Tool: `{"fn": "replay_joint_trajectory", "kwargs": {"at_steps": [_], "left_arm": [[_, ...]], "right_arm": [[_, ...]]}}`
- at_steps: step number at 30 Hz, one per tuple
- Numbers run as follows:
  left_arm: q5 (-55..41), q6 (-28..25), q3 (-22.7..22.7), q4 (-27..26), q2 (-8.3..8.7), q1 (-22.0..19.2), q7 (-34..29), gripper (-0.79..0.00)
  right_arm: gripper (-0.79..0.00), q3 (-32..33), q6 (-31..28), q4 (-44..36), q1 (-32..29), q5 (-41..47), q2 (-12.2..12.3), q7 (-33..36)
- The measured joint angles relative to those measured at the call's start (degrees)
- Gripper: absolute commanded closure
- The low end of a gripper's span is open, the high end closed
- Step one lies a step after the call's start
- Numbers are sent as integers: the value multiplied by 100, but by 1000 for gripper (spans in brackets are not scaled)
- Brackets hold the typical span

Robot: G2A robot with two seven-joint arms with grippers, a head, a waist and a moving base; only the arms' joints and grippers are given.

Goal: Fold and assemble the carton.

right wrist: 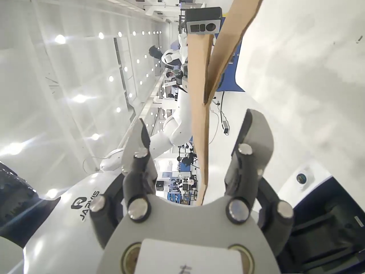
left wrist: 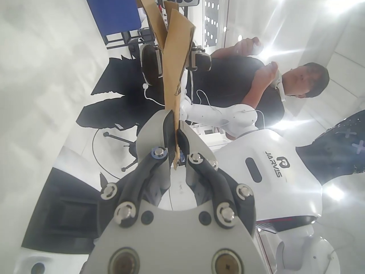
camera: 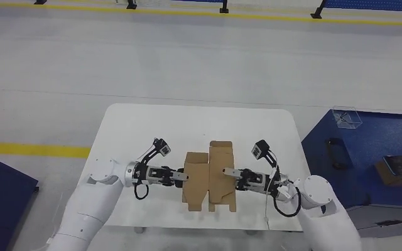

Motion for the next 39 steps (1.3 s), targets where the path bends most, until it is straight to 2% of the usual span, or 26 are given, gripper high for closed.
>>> {"fn": "replay_joint_trajectory", "kwargs": {"at_steps": [4, 5, 6, 7, 8, 15, 22, 31, 34, 39], "left_arm": [[-206, 0, 97, 46, 34, -9, 0, 0], [-244, 0, 117, 64, 45, -19, 0, -99], [-272, 0, 132, 74, 53, -22, 0, -320], [-290, 0, 151, 78, 61, -22, 0, -616], [-326, 0, 181, 84, 71, -17, 0, -785], [-511, -54, 67, 197, 173, -26, 53, -785], [-488, -126, -291, 796, 316, -120, 125, -785], [-284, -409, -97, 1289, 289, -345, 410, -785], [-292, -406, -100, 1285, 289, -342, 407, -785], [-293, -405, -101, 1284, 290, -341, 405, -785]], "right_arm": [[0, -6, -75, 26, -20, 24, 14, -41], [0, 4, -95, 50, -20, 46, 19, -57], [0, 10, -110, 67, -20, 53, 23, -64], [0, 14, -126, 81, -19, 55, 27, -64], [0, 23, -162, 93, -20, 55, 33, -61], [0, 228, -298, 147, -77, 141, 93, 104], [0, 304, -305, 171, -81, 188, 106, 138], [0, 319, -346, 140, -84, 147, 107, 96], [0, 417, -835, -104, -155, 45, 113, -160], [0, 598, -1719, -931, -286, 465, 97, -485]]}}
